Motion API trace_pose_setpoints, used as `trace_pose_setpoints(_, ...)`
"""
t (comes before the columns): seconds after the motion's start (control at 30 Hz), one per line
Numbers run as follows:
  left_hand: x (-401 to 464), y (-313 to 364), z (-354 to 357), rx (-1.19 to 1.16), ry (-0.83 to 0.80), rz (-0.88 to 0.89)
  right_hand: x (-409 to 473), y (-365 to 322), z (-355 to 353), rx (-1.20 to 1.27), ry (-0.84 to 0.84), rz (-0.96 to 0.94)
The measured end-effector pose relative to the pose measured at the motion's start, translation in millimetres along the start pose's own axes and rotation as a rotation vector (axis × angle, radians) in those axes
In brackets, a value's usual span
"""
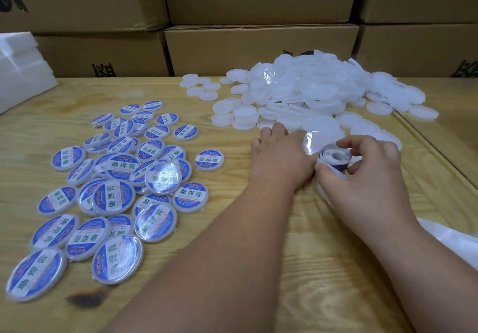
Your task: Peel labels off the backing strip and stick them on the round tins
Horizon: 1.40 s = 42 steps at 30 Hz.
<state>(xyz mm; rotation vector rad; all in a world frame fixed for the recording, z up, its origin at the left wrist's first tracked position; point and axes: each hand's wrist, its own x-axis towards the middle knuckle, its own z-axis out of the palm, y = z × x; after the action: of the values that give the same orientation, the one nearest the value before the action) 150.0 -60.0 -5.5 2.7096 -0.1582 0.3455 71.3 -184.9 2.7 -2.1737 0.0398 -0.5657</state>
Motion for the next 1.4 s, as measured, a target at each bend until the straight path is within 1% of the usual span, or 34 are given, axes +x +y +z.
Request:
trace_pose_setpoints(0.07,-1.3,-1.0,-0.4,-0.041,0.005,-0.007,0.3,0.1,-0.8,0.001,-0.001,0.006)
trace_pose_setpoints(0.13,-3.2,-1.6,-3.8,-0.151,0.017,-0.053,0.4,-0.2,-2.0,-0.001,-0.005,0.026)
trace_pose_setpoints(0.2,-6.7,-2.4,-11.2,-0.321,0.077,-0.09,0.1,-1.6,-3.0,0.001,-0.004,0.032)
trace_pose_setpoints(0.3,-24.4,-3.6,-25.5,-0.576,0.225,-0.12,-0.5,-4.5,-5.2,0.015,0.02,0.0)
trace_pose_setpoints(0.37,-47.9,-4.0,-36.3,-0.743,0.263,-0.182,-1.1,-6.7,-8.3,-0.001,0.04,-0.032)
trace_pose_setpoints(0.47,-86.3,-7.4,-44.9,-1.063,0.232,-0.26,-2.6,-8.2,-11.2,-0.029,0.039,-0.014)
trace_pose_setpoints(0.53,-98.1,-10.2,-45.1,-1.212,0.183,-0.24,-4.5,-11.1,-11.3,-0.047,0.04,0.016)
trace_pose_setpoints(0.57,-99.2,-9.8,-46.4,-1.244,0.151,-0.224,-5.8,-13.5,-11.2,-0.053,0.041,0.024)
trace_pose_setpoints(0.63,-93.6,-6.5,-49.0,-1.234,0.084,-0.21,-7.8,-18.9,-12.5,-0.053,0.045,0.035)
trace_pose_setpoints(0.73,-80.9,-2.1,-47.3,-1.126,0.034,-0.173,-11.3,-25.6,-14.7,-0.054,0.032,0.036)
trace_pose_setpoints(0.87,-73.3,-1.8,-43.5,-1.041,0.055,-0.149,-11.0,-27.9,-15.3,-0.069,0.033,0.027)
trace_pose_setpoints(1.03,-71.3,-4.7,-40.2,-1.065,0.034,-0.175,-9.1,-22.1,-15.0,-0.099,0.014,0.01)
trace_pose_setpoints(1.2,-67.8,-6.9,-35.7,-1.043,0.004,-0.188,-9.1,-19.6,-10.5,-0.152,-0.069,0.017)
trace_pose_setpoints(1.4,-67.4,-6.2,-36.4,-0.995,-0.016,-0.158,-6.9,-11.9,-5.3,-0.271,-0.241,-0.009)
